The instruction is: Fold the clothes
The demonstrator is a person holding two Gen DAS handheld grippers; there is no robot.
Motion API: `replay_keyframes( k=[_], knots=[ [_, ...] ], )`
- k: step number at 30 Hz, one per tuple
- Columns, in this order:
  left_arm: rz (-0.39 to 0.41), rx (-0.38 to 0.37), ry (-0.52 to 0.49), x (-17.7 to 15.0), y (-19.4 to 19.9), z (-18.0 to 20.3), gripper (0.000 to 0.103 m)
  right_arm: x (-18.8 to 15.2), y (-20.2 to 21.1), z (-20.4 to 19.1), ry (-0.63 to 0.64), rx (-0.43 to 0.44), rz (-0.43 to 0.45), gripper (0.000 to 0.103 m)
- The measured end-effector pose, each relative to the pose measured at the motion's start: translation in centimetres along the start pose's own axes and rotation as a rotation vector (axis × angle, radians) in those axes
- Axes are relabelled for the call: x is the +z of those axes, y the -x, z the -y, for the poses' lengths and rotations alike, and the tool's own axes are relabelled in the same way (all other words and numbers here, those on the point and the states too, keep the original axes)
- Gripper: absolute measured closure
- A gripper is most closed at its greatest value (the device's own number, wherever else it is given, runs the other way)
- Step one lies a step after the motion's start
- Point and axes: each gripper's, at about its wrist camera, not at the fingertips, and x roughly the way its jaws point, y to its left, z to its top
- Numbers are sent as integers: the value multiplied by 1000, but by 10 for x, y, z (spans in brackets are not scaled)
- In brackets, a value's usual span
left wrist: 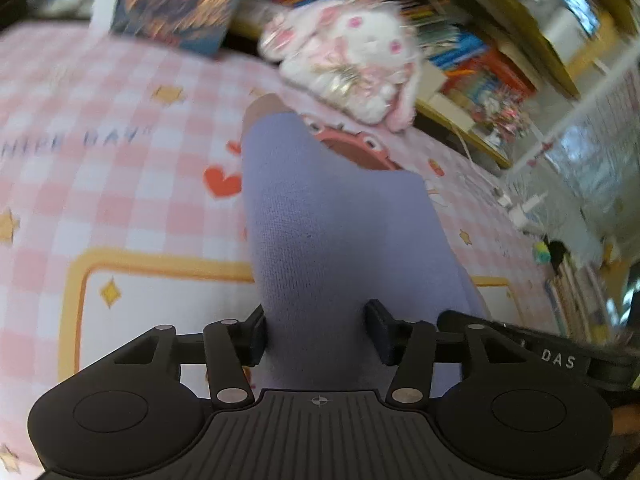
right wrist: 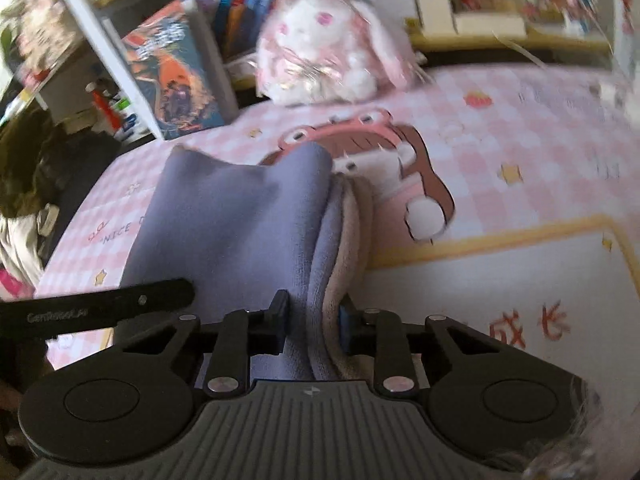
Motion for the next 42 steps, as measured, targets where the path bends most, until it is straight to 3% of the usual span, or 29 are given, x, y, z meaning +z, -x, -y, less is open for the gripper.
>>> replay_keyframes(
  k=[4, 9, 13, 15, 17, 20, 24, 26, 29, 34, 42],
  knots=[
    [-16, -42, 80, -2, -2, -13, 46, 0, -7, 11, -64, 21, -45, 67],
    [-32, -72, 137, -5, -10, -17, 41, 1, -14, 22, -121, 52, -78, 61],
    [-26, -60, 136, -6, -11, -13, 42, 1, -19, 29, -153, 79, -100, 56],
    [-23, -48, 130, -6, -11, -10, 46, 1, -19, 28, -152, 86, -103, 57],
    [-14, -20, 89, -5, -7, -1, 48, 2, -17, 24, -117, 85, -96, 69],
    [-7, -3, 55, -5, -3, 5, 48, 5, -8, 11, -13, 68, -64, 76],
    [-25, -14, 91, -7, -5, -1, 43, 4, -8, 17, -17, 73, -76, 72],
    [-34, -19, 109, -8, -6, -4, 42, 4, -10, 24, -48, 80, -95, 62],
    [-33, -45, 153, -10, -8, -11, 41, 1, -11, 32, -85, 98, -112, 55],
    [-21, -50, 157, -13, -9, -10, 43, -1, -15, 36, -117, 124, -125, 54],
    [-4, -44, 137, -13, -6, -6, 50, 0, -13, 25, -56, 127, -101, 71]
  ],
)
